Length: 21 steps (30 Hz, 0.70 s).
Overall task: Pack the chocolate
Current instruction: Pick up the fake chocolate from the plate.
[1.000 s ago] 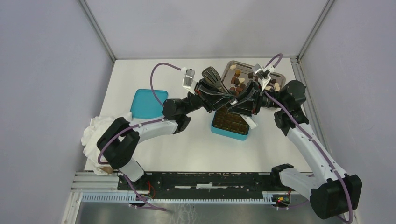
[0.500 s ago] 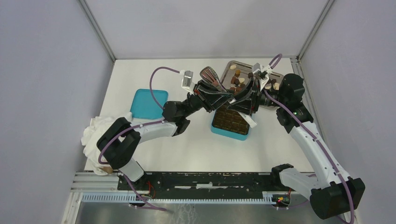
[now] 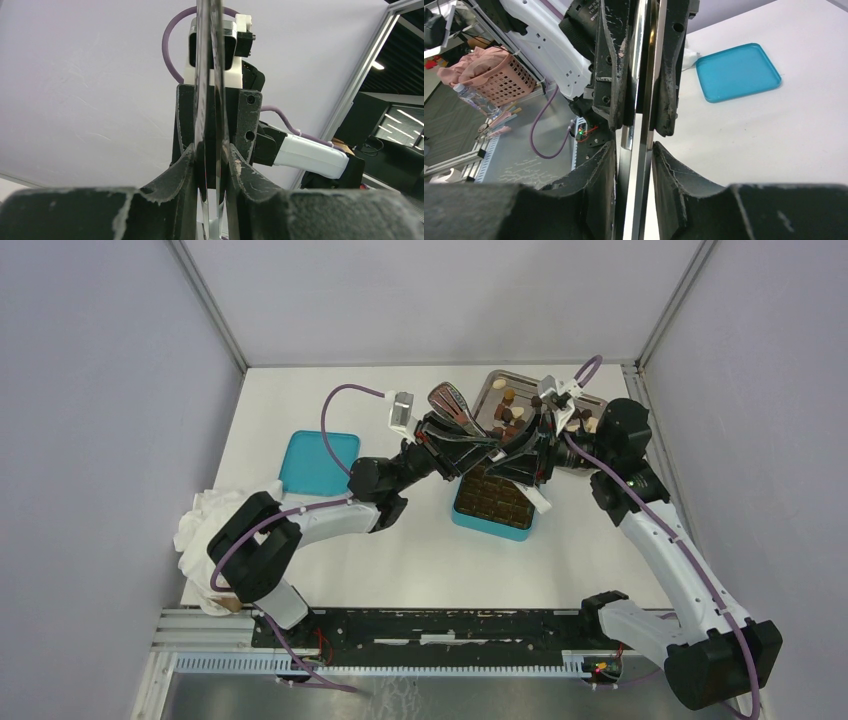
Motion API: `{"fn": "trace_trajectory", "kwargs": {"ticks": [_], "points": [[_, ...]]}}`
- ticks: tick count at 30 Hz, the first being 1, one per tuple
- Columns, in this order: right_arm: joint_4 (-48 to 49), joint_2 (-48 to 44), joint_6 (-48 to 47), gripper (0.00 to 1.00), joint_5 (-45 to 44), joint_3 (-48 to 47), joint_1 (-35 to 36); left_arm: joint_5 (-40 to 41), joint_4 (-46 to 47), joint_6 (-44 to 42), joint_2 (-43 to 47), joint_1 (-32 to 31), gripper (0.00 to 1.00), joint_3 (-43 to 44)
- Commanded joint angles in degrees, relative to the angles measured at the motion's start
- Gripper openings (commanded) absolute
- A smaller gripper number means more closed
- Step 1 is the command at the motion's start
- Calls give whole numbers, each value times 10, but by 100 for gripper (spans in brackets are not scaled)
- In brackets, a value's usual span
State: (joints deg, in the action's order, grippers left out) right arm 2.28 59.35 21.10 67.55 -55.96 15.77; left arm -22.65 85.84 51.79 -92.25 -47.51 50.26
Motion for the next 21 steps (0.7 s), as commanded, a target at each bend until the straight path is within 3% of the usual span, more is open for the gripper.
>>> {"fn": "trace_trajectory", "kwargs": {"ticks": [1,6,11,15,21], "points": [[64,-1,44,36,19,8,4,-1,137,14,9,-4,16,18],[72,-2,52,30,21,12,4,2,137,14,9,-4,17,17],[83,-3,62,40,26,21,3,7,137,9,14,-4,17,16],[84,-4,61,42,28,24,4,10,138,7,18,-3,17,14],[84,-9,61,35,27,27,4,13,137,5,22,-3,17,13]]}}
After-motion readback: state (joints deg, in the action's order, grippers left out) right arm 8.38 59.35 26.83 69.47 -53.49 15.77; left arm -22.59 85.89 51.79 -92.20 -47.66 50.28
